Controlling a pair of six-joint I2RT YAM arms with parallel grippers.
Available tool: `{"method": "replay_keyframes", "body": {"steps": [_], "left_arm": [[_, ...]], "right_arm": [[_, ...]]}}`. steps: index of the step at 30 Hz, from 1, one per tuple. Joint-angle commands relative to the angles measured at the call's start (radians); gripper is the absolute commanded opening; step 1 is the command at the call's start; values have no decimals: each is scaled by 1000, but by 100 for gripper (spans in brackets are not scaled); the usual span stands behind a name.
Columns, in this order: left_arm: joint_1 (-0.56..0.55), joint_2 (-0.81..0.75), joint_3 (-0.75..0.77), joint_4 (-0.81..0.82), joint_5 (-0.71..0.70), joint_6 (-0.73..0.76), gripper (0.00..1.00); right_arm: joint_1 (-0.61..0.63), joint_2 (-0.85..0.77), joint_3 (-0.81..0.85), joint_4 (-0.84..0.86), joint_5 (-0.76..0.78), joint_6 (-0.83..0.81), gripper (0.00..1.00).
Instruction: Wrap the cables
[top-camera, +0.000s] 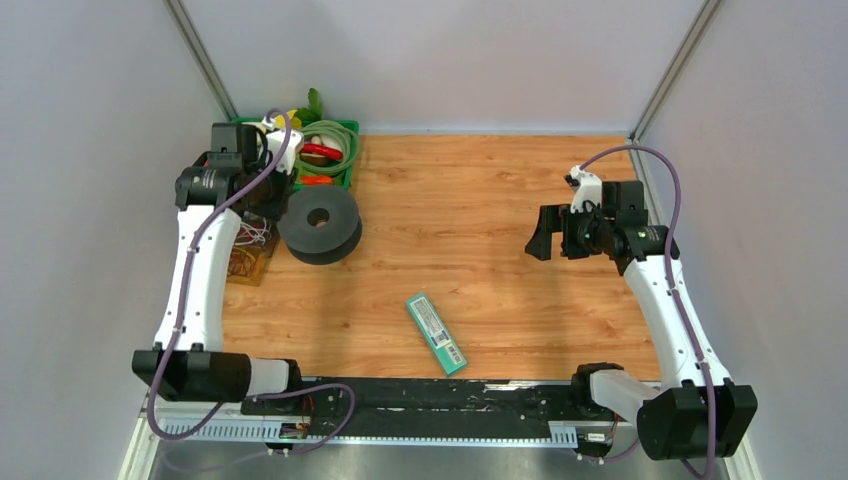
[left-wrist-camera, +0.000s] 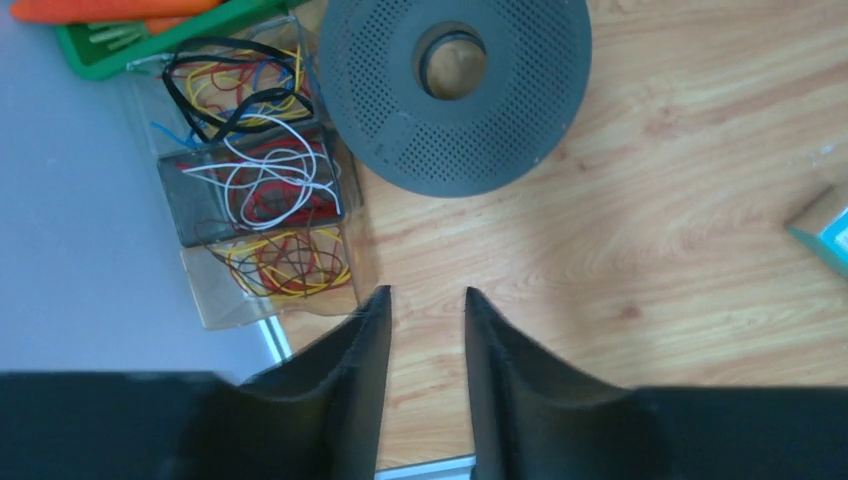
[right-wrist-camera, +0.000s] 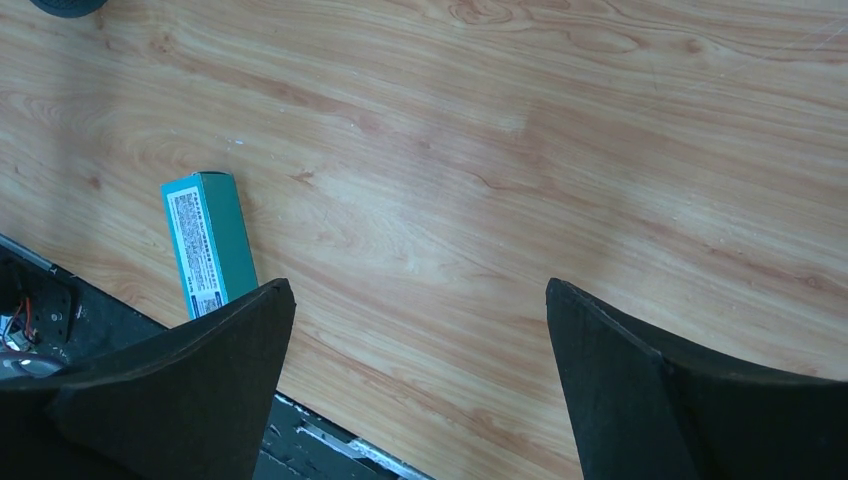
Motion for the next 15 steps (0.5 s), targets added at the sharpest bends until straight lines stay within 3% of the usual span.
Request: {"method": "replay_keyframes", "body": {"steps": [1,3,4,15], "left_arm": [[5,94,85,44,-50,74,25],[5,154,112,46,-51,85,4],[5,186,129,49,-56,85,0],[-10,462,194,96,-68,106,0]], "right_arm": [[-3,-22,-14,29,-7,-34,100],[-5,-20,-18,30,-6,-37,100],[-3,-17,-20,30,-6,-38,100],[-5,10,-21,35,13,-47,100]]}}
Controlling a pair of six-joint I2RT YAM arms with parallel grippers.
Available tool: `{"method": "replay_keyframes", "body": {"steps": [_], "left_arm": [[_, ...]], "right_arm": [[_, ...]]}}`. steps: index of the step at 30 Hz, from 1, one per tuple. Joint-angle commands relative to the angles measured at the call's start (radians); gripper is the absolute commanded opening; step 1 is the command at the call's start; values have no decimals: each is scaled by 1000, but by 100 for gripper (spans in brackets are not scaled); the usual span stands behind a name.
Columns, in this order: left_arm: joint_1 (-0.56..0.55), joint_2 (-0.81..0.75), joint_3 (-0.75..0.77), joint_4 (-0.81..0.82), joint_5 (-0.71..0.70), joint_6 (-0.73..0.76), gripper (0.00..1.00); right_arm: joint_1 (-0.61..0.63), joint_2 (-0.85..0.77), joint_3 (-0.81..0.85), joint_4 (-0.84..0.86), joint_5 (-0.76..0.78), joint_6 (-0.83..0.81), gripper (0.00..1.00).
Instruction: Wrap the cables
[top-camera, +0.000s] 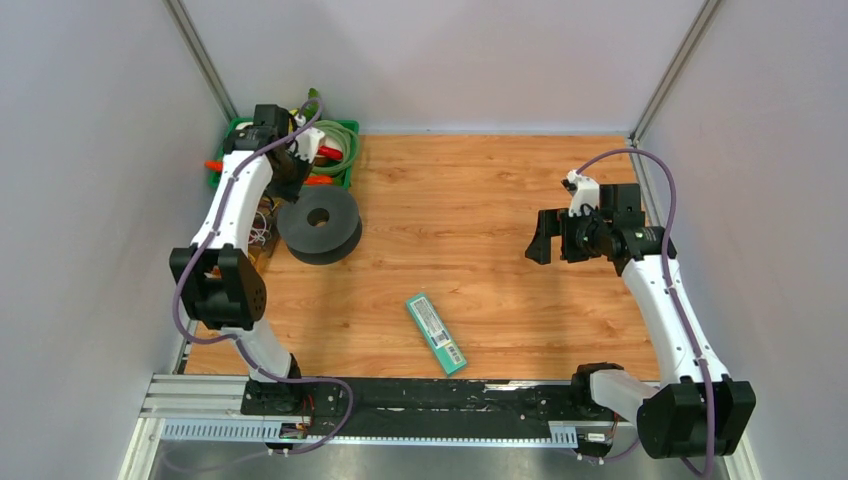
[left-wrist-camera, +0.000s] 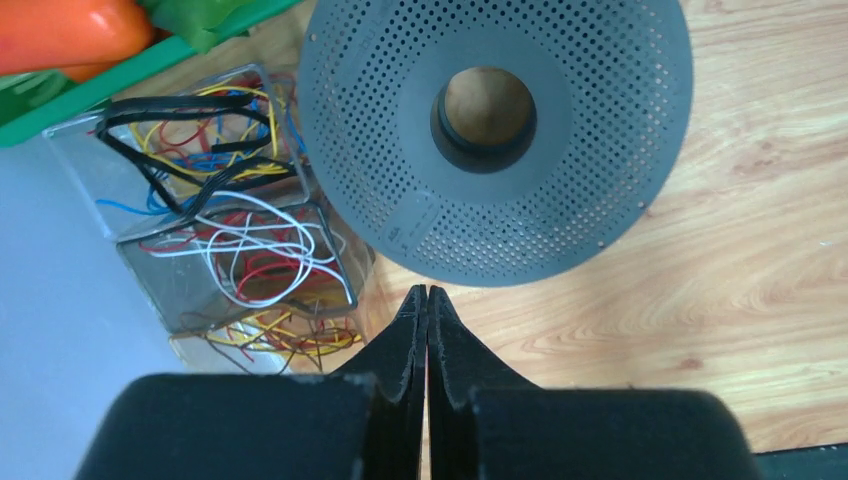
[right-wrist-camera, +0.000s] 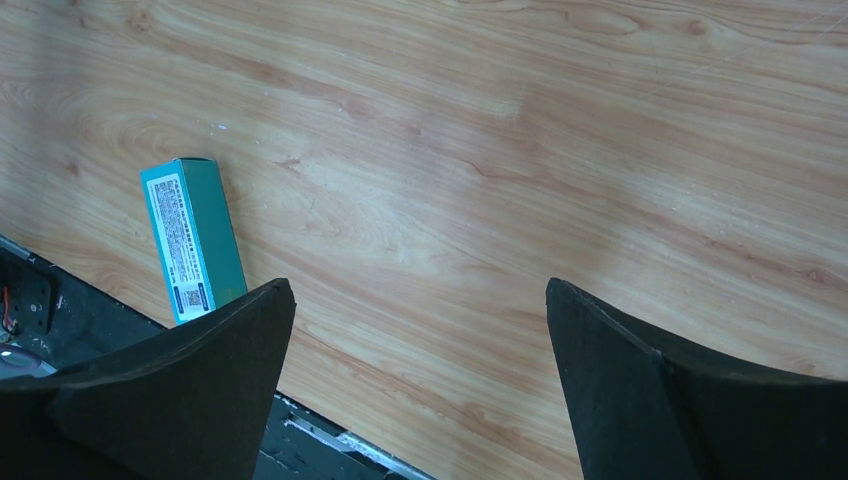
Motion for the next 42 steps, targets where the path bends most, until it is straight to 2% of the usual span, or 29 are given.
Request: {"method": "replay_keyframes", "body": {"steps": [1,5,18,28,33,42], "left_arm": [[-15,62,46,40,-31,36,0],[-34,115,17,105,-89,18,0],[-81,197,-75,233,-86,-17,0],[-139,256,-134,267,-120,25,0],[-161,284,-126,245,-63,10,0],[-340,252,-148,267,10,-48,0]], "right_arm": [[-5,9,6,36,8,-16,100],[-5,17,5,42,12,-10,100],[-5,54,22,36,-25,-2,100],[-5,91,43,33,-45,-3,100],[-5,94,39,34,-65,-3,100],[-5,102,39,34,-57,-2,100]]}}
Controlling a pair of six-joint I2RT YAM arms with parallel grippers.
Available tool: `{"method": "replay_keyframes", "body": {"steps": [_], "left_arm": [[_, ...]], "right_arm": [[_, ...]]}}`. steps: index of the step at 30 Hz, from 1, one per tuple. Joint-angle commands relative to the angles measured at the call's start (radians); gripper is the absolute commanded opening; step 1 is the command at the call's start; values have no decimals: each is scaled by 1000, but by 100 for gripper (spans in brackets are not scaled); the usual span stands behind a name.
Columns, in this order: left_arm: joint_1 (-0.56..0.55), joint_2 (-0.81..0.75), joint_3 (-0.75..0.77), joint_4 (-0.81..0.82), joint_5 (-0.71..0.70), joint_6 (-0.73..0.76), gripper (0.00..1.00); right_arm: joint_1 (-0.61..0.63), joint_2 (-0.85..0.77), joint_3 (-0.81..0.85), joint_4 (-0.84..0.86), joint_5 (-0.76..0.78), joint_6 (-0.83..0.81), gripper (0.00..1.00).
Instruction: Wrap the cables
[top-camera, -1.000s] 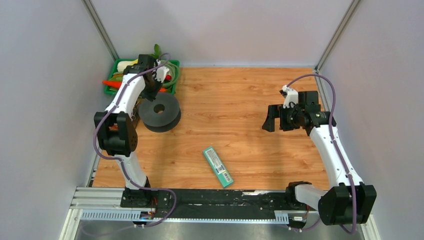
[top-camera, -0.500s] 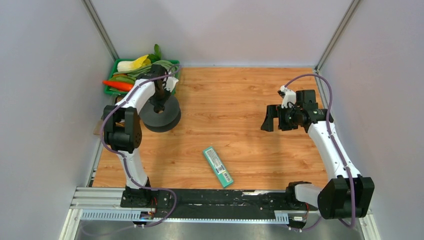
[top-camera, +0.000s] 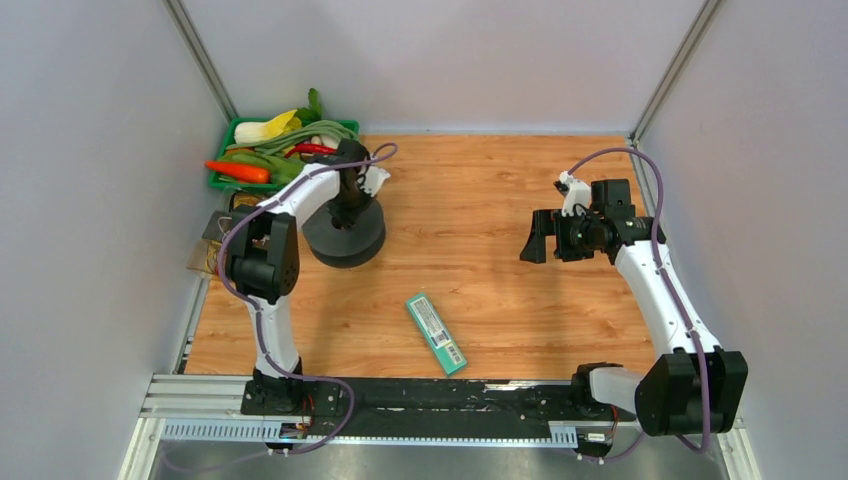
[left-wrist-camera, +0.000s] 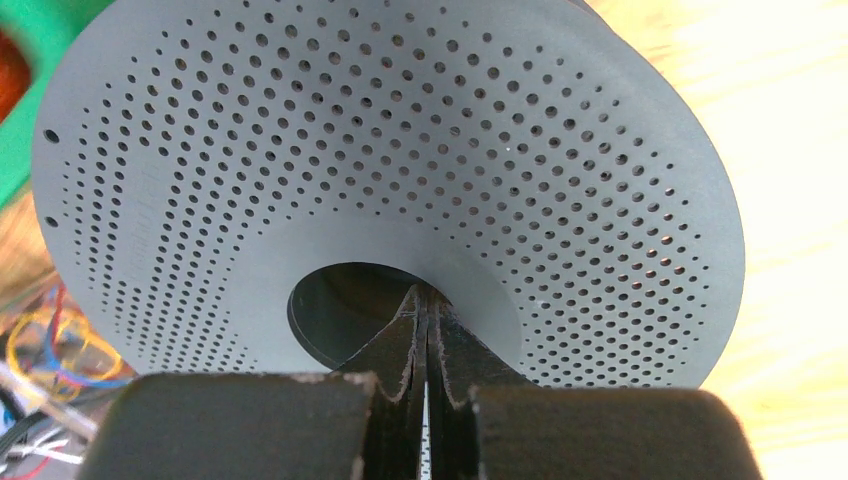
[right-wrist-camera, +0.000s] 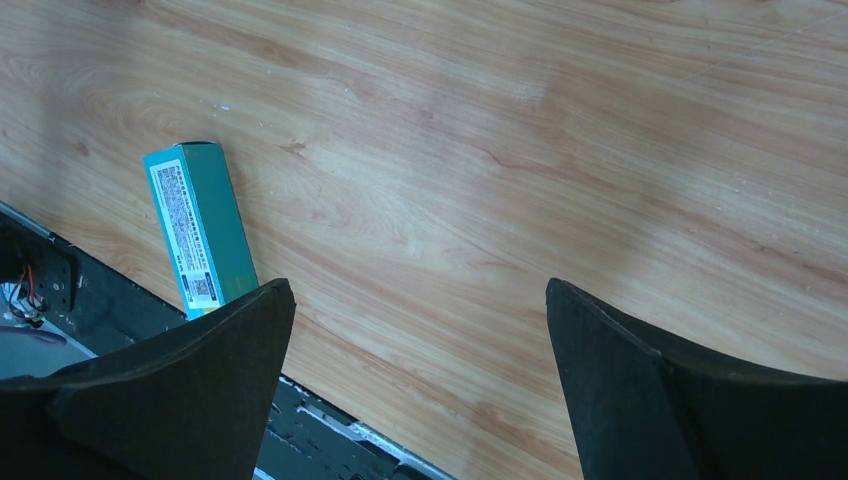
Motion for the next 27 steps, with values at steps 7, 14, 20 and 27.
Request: {"method": "replay_keyframes", "body": {"steps": [7,14,20,27], "left_arm": [[-255,31,56,69,122,-88,0],[-342,103,173,76,179,-130,0],[-355,81,245,46,188,-107,0],[-350,-65,329,-44,149,-49,0]], "right_arm": [[-6,-3,33,34,9,3,100],[-10,-6,22,40,37,-3,100],[-10,-4,28,42,35,-3,100],[-10,-49,20,30,26,-9,100]]}}
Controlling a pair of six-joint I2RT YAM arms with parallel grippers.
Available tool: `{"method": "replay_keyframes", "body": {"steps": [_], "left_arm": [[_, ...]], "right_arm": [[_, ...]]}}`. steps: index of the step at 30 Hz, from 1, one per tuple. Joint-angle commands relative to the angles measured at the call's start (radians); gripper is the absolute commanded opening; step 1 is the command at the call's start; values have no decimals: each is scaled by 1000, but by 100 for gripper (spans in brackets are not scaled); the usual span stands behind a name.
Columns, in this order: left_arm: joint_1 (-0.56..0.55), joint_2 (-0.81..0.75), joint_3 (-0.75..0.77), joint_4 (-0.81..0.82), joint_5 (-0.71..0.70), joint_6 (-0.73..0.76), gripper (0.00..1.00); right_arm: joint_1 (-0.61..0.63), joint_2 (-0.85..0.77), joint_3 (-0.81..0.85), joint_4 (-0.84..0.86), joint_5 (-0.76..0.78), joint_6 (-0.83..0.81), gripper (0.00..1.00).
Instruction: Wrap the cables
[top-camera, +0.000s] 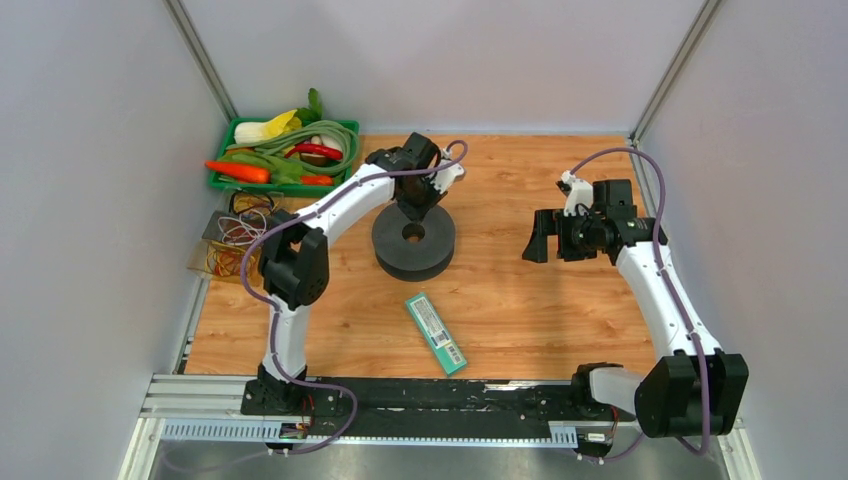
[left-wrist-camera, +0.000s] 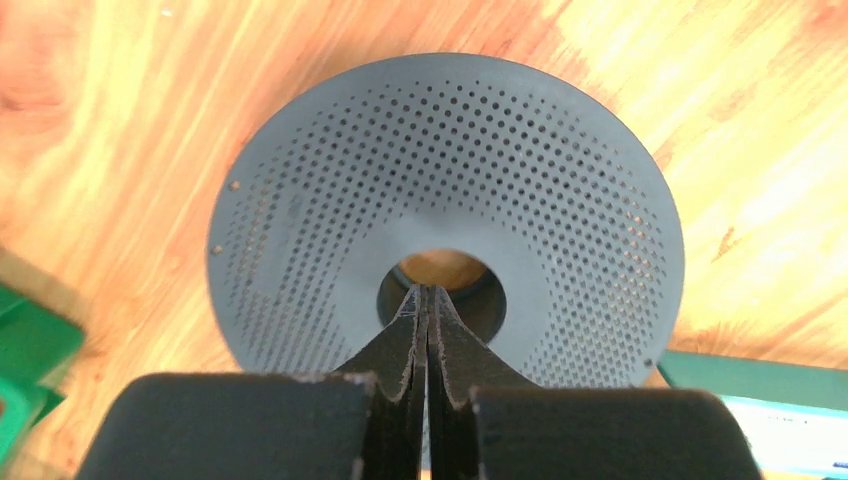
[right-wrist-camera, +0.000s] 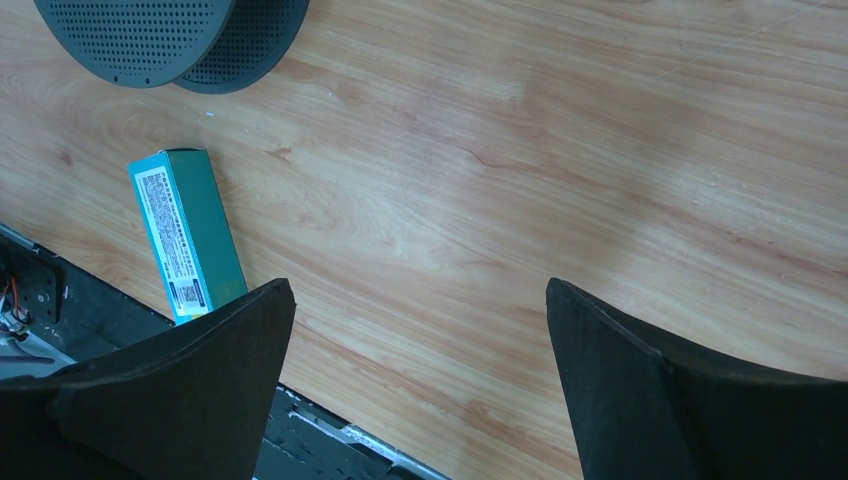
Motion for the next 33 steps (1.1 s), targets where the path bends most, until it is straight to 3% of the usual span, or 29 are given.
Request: {"method": "replay_keyframes", "body": {"steps": [1,10,19,22,28,33], "left_arm": [[2,-170,101,-76,-8,45,0],[105,-432,31,-184,31,31,2],[435,-699,-158,-260,167,43,24],[574,-739,-194,-288,204,51,40],[817,-730,-236,-305,253,99,63],[953,-640,-233,-273,289,99,67]], "right_arm": [[-4,-49,25,21,1,-15,100],[-4,-75,71,-39,85,-53,100],[-4,-18,134,-36,6,-48,100],[-4,5,151,-40,-24,-51,100],[-4,31,168,-33,-54,-44,100],[-1,37,169,-36,-65,-44,100]]}}
